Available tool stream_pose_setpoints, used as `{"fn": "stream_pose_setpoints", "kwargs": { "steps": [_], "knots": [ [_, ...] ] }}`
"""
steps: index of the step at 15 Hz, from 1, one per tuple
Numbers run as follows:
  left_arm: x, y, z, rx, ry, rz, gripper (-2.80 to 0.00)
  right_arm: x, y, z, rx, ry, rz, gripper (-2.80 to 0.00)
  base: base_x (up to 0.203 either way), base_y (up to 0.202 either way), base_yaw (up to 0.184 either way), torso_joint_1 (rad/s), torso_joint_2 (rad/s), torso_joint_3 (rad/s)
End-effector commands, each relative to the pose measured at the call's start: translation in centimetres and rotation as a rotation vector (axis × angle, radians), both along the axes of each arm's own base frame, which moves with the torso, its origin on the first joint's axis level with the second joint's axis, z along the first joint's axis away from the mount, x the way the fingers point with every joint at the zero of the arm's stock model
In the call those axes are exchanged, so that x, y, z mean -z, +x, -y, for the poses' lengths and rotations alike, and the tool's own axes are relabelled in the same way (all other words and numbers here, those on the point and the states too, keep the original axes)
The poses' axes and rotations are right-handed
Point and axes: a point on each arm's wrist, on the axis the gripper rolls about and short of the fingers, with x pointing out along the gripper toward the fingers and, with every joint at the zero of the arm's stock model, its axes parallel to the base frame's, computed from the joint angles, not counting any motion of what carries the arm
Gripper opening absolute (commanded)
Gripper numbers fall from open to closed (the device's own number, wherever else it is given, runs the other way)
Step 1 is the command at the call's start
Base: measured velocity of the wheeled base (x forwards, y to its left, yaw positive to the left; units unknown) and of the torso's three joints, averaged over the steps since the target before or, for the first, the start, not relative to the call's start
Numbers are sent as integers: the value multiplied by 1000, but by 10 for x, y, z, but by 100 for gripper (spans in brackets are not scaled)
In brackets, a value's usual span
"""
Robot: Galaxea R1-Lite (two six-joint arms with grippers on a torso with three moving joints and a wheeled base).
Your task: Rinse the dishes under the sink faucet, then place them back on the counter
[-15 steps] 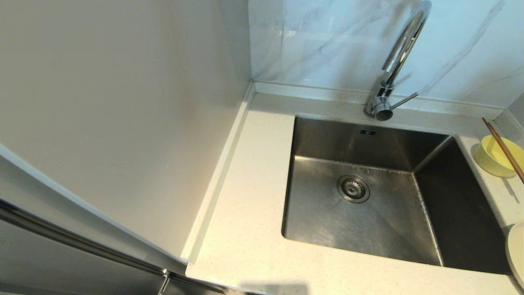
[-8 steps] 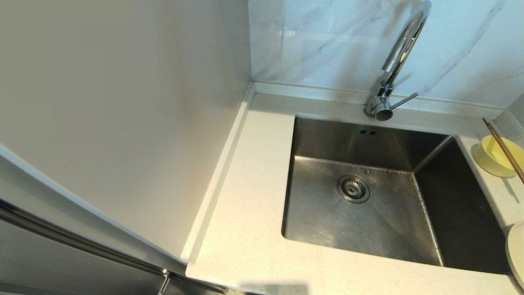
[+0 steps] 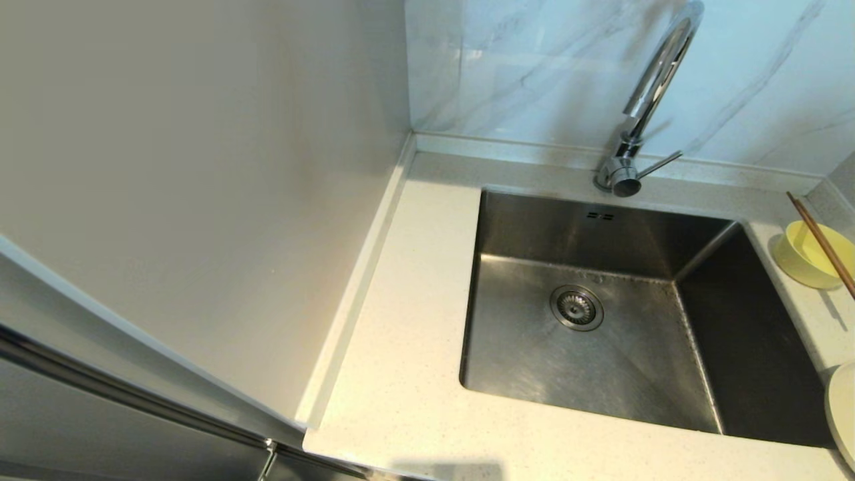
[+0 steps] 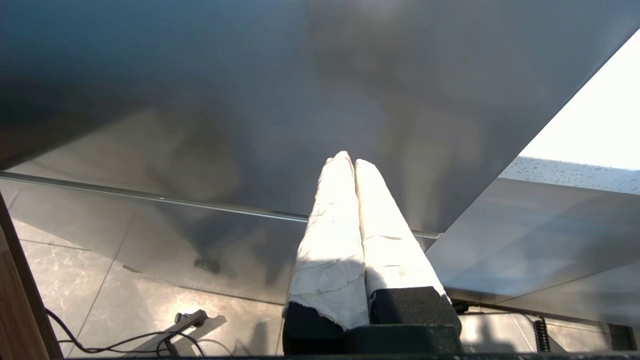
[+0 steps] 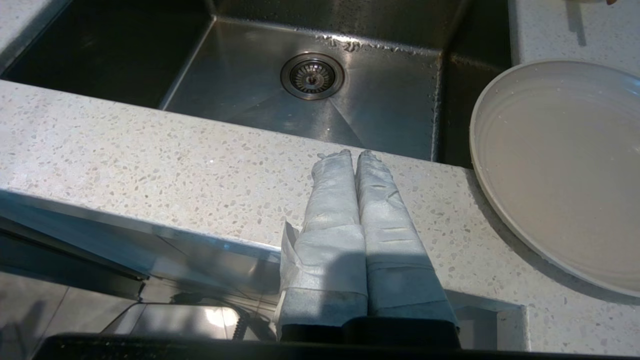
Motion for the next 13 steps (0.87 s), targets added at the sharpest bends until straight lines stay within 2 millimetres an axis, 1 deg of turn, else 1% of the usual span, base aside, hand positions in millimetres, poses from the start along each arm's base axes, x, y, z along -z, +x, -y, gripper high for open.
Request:
{"fn": "stream_pose_setpoints", "kwargs": {
  "steps": [1, 13],
  "knots": [
    [0, 0, 0, 1, 0, 0, -280, 2, 1, 0, 1, 0, -11, -280, 0, 0, 0, 0, 0, 0],
    [0, 0, 0, 1, 0, 0, -280, 3, 1, 0, -1, 6, -11, -280, 0, 0, 0, 0, 0, 0]
  ]
}}
